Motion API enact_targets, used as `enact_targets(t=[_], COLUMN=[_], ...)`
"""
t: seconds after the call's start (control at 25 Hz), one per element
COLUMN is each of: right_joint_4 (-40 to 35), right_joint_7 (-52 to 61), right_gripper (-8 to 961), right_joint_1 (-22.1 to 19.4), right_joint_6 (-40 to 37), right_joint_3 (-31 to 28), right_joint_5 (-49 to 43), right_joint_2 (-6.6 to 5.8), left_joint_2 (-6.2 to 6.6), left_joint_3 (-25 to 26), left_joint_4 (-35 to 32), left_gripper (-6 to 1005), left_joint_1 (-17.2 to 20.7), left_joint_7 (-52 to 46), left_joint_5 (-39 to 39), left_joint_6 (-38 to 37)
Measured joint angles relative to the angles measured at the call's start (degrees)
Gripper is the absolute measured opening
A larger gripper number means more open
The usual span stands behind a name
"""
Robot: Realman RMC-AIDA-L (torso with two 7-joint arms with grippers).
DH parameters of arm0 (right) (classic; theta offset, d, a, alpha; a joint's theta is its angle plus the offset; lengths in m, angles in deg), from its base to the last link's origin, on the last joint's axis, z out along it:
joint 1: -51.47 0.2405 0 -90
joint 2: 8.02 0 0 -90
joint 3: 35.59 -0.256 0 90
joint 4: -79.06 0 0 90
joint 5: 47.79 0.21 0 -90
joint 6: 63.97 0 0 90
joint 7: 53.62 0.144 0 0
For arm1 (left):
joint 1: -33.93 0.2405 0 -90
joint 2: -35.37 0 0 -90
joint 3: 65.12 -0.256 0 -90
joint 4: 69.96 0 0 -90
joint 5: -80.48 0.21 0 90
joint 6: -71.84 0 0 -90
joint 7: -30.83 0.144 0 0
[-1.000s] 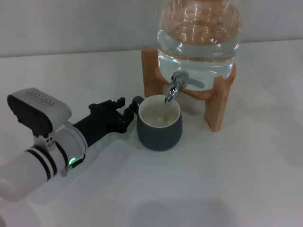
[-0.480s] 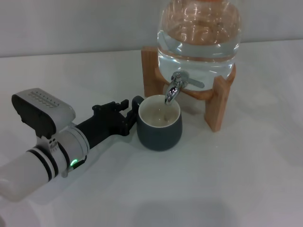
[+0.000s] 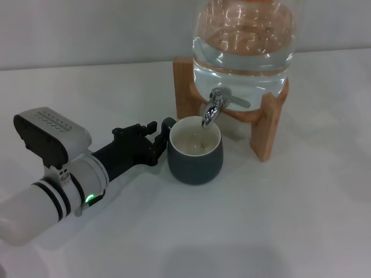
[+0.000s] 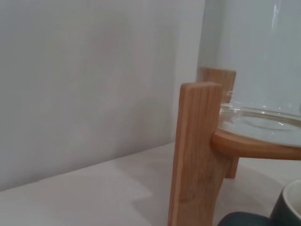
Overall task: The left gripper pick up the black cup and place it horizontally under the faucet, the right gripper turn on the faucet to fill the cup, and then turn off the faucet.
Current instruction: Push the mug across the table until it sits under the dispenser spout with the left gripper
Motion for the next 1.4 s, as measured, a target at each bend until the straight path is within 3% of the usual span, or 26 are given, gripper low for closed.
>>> enact_targets(t=[1.4], right_joint_4=[2.1], right_joint_7=[-0.9], right_gripper=[843], right_joint_1=[0.1], right_joint_6=[0.0], right_joint_3=[-0.7], right_joint_5=[0.0], right_joint_2=[-0.29], left_joint_2=[-0.13], left_joint_3=[0.6], left_joint_4=[-1.5], left_gripper=[392], left_joint_1=[0.0], left_joint_7=[0.3], left_joint_5=[-0.5], left_joint_6=[-1.4])
